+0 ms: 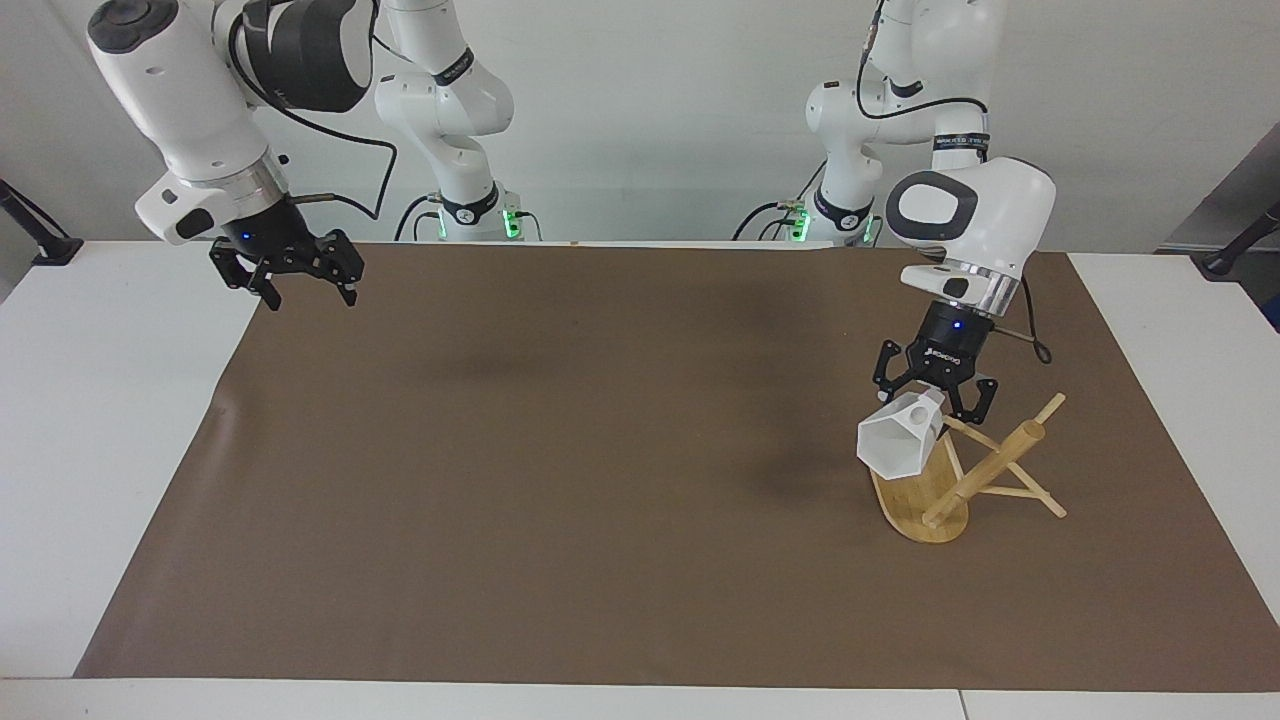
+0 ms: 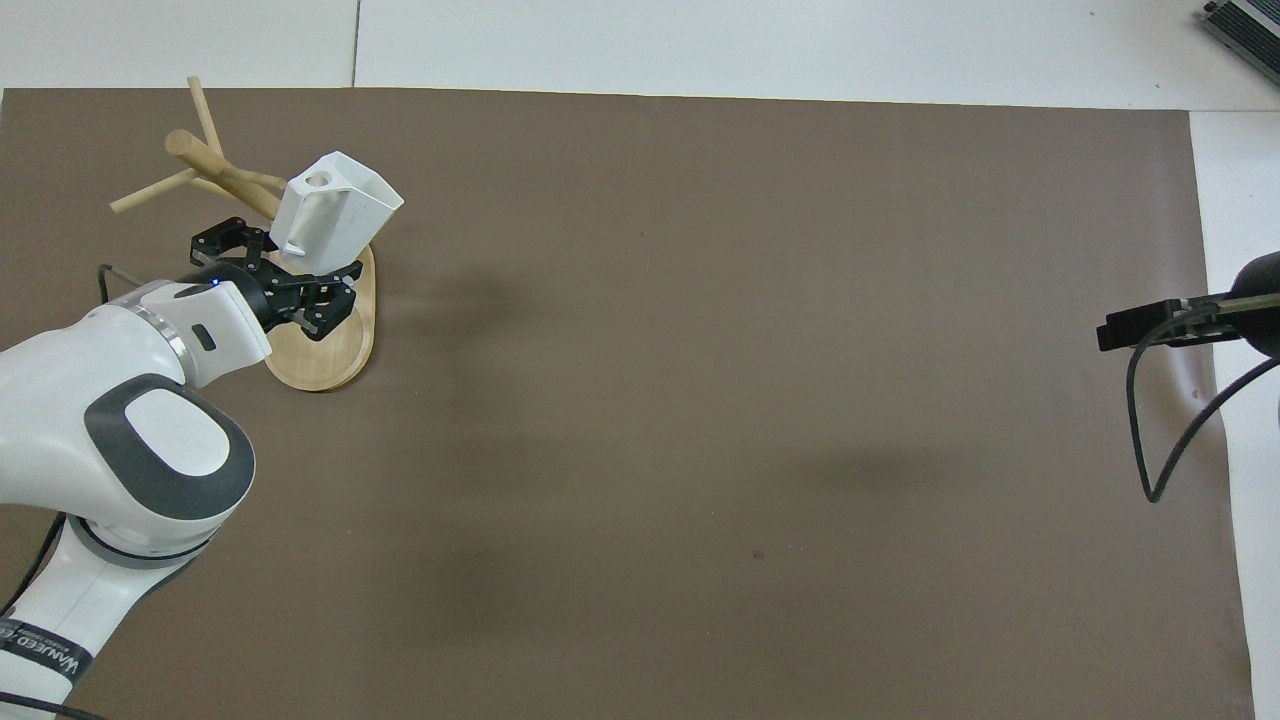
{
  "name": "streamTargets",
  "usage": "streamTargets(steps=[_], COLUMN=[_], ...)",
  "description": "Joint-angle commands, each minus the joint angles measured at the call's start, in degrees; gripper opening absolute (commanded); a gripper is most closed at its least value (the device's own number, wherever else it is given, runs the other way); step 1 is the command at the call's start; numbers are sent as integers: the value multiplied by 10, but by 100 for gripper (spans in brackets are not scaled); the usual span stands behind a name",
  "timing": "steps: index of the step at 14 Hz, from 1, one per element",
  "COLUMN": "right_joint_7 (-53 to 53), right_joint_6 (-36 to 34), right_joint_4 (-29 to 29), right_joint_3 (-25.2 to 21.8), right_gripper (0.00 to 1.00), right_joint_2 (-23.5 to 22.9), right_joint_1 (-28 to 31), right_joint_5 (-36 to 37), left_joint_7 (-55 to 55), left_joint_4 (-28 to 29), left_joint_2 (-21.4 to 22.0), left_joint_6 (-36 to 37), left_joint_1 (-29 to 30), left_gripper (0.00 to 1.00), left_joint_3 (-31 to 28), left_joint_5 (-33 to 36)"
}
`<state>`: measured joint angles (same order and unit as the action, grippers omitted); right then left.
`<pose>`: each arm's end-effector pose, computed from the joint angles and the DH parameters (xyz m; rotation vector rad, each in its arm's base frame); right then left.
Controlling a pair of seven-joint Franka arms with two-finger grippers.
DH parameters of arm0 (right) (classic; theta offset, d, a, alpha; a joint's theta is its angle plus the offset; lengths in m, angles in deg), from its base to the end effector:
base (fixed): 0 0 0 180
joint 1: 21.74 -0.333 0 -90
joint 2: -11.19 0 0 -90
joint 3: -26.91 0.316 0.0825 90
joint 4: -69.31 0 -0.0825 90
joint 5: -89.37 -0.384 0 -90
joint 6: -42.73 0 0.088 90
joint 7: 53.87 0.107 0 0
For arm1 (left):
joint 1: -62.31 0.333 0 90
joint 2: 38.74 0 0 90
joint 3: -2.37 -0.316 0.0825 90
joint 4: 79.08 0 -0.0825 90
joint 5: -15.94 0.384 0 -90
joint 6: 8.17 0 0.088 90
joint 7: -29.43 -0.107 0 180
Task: Hang cup on rack
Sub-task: 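Move the cup with the left gripper onto a mug tree peg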
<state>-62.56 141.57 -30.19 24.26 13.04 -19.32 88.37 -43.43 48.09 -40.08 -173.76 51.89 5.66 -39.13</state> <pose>0.5520 -0.0477 0.5770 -3.1238 -0.0948 -0.0357 0.5563 -0.0861 0.4205 2.6258 -0.8786 1.1048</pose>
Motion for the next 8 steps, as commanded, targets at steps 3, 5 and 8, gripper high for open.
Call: streamTargets(steps=[3,5,8], right_joint_7=[65,67,60], right_joint_6=[11,11,11], right_joint_4=[-21,-21,-24], right_joint_3=[-7,-6,-6], right_gripper=[100,100,100], right_joint_2=[16,17,18], right_joint_1=[-4,-4,-2], right_joint_5=[6,7,7], left_joint_7=[43,45,47], left_joint_4=[6,4,0], left_joint_2=[-2,-2,-3], left_joint_6=[-19,-20,-22], left_joint_1=[-8,-6,-7], left_gripper=[0,0,0], left_joint_3=[-7,-7,-7], left_joint_5=[-5,-5,-5])
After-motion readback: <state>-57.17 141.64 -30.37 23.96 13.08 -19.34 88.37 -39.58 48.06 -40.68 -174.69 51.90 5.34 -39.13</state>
